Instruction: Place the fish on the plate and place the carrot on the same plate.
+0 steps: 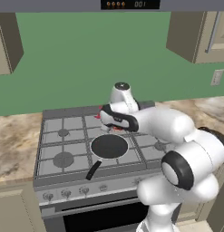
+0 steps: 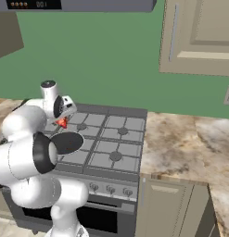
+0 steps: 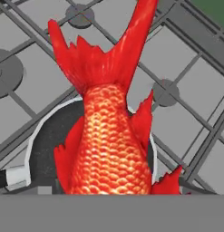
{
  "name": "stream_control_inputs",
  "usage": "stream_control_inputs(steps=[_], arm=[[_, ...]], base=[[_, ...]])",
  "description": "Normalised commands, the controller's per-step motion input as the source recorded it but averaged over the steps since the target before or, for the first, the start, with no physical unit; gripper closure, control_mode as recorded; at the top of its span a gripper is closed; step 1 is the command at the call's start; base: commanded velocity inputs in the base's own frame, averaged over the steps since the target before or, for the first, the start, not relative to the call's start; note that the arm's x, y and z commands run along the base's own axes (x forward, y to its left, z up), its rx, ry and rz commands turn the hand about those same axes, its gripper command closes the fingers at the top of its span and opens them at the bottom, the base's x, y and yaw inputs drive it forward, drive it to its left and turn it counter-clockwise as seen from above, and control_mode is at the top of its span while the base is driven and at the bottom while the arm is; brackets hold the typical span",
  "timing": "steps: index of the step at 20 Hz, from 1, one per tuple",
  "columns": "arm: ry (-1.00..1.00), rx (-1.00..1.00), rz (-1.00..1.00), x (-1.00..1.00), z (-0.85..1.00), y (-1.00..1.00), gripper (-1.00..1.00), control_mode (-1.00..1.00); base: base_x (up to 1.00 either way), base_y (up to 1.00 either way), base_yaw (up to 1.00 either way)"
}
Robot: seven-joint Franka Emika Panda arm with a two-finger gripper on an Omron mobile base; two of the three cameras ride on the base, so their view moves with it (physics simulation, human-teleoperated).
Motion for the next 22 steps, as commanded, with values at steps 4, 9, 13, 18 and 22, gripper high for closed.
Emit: stream_control_inputs(steps=[4, 9, 13, 18, 22], arm=[[-0.53, 0.17, 0.0, -0.49, 0.61, -0.17, 1.0, -1.0], [-0.01, 0.0, 0.01, -0.04, 0.0, 0.0, 1.0, 1.0], [0.0, 0.0, 0.0, 0.0, 0.0, 0.0, 1.0, 1.0], [0.0, 0.0, 0.0, 0.0, 0.0, 0.0, 1.0, 1.0], [0.0, 0.0, 0.0, 0.0, 0.0, 0.0, 1.0, 1.0]], base=[[0.0, 0.0, 0.0], [-0.09, 0.0, 0.05], [-0.83, 0.0, 0.53], [-0.93, 0.0, 0.58], [-0.51, 0.14, 0.62]])
